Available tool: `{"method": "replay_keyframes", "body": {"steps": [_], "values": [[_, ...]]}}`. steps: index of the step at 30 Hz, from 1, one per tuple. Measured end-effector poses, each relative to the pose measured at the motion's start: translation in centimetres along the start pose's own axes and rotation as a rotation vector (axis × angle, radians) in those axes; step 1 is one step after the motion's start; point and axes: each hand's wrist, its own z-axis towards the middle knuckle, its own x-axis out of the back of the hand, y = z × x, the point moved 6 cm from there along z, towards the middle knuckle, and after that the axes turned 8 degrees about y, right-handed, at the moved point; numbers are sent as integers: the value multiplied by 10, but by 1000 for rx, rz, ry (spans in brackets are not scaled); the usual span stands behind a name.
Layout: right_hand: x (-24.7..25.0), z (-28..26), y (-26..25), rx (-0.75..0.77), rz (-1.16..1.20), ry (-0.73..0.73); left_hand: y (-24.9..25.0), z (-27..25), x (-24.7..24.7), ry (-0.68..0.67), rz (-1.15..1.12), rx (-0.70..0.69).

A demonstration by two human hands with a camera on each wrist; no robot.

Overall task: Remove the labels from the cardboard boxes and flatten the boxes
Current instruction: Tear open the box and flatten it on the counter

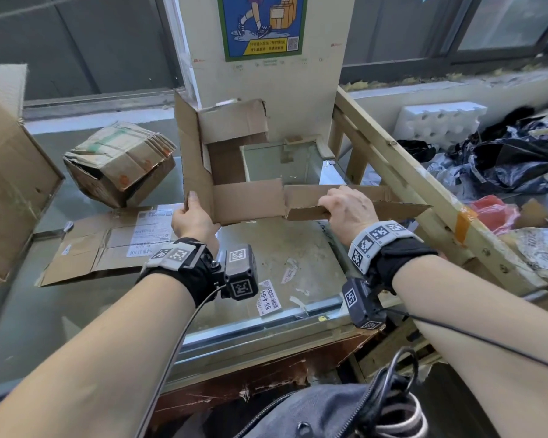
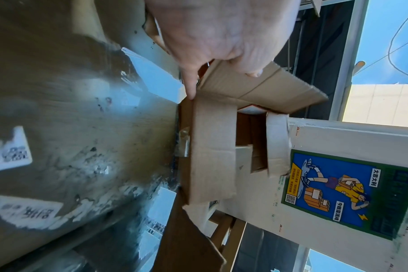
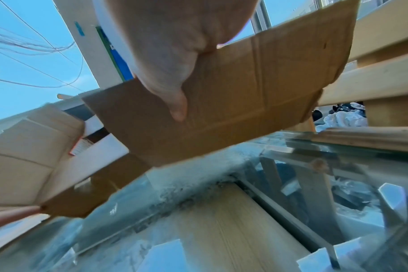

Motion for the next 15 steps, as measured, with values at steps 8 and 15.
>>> {"method": "replay_keyframes", "body": {"steps": [8,15], "values": [[-1,-9,3,-65,145,32,-25,14,3,72,104,15],[-32,-13,7,-134,176,-444,-20,-3,1,57,124,-59]]}}
